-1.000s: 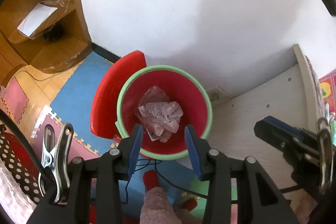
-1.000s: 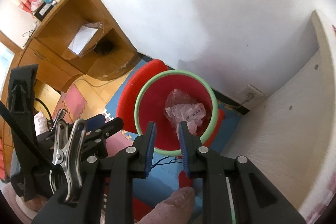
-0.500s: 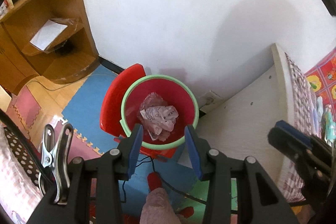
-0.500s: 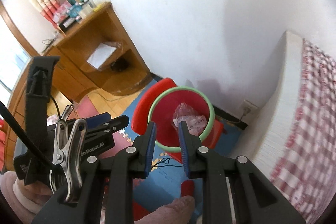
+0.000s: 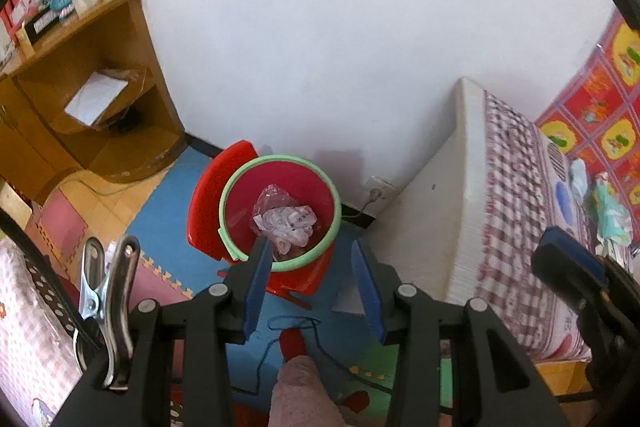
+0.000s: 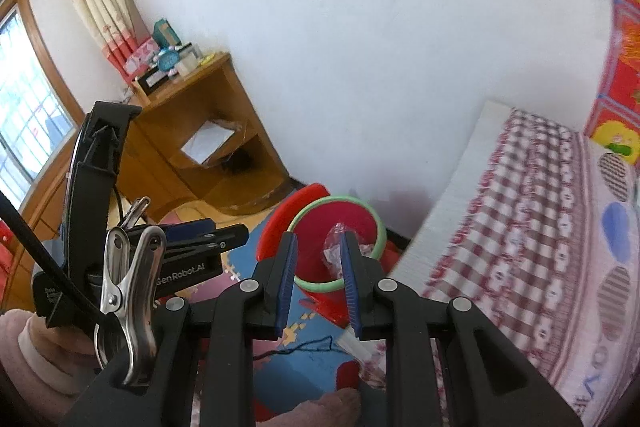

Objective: Collect trash
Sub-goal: 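Move both open tools back toward the clutter on the bed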

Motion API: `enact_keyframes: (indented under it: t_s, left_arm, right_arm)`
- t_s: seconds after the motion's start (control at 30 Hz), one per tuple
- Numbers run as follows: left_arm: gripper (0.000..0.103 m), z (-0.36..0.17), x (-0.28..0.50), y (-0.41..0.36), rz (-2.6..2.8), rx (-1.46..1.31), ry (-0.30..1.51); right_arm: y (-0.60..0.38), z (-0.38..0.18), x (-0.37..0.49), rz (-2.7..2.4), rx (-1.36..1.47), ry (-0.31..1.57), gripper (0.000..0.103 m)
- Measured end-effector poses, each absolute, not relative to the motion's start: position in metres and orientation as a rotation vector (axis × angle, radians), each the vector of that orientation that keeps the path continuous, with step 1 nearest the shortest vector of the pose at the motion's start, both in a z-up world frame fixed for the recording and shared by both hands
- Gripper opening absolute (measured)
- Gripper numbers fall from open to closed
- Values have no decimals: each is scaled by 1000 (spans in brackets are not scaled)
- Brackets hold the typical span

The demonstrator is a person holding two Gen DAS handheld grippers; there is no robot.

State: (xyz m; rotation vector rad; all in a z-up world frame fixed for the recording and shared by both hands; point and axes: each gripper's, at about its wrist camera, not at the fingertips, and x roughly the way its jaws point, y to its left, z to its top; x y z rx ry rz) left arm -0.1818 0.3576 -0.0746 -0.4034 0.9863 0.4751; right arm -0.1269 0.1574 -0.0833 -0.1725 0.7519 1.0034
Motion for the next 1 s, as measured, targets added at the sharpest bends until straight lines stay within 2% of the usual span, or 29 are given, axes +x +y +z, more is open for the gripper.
enact_keyframes:
  t_s: [0.4,1.0]
  left_arm:
    - [43,-29,-192,273,396,-294,952]
    - [43,3,-172,140,199,-208,926]
  right_arm:
    - [59,-50,-148,948,-75,652,23]
    - [-97,-20,-165,747,41,556,29]
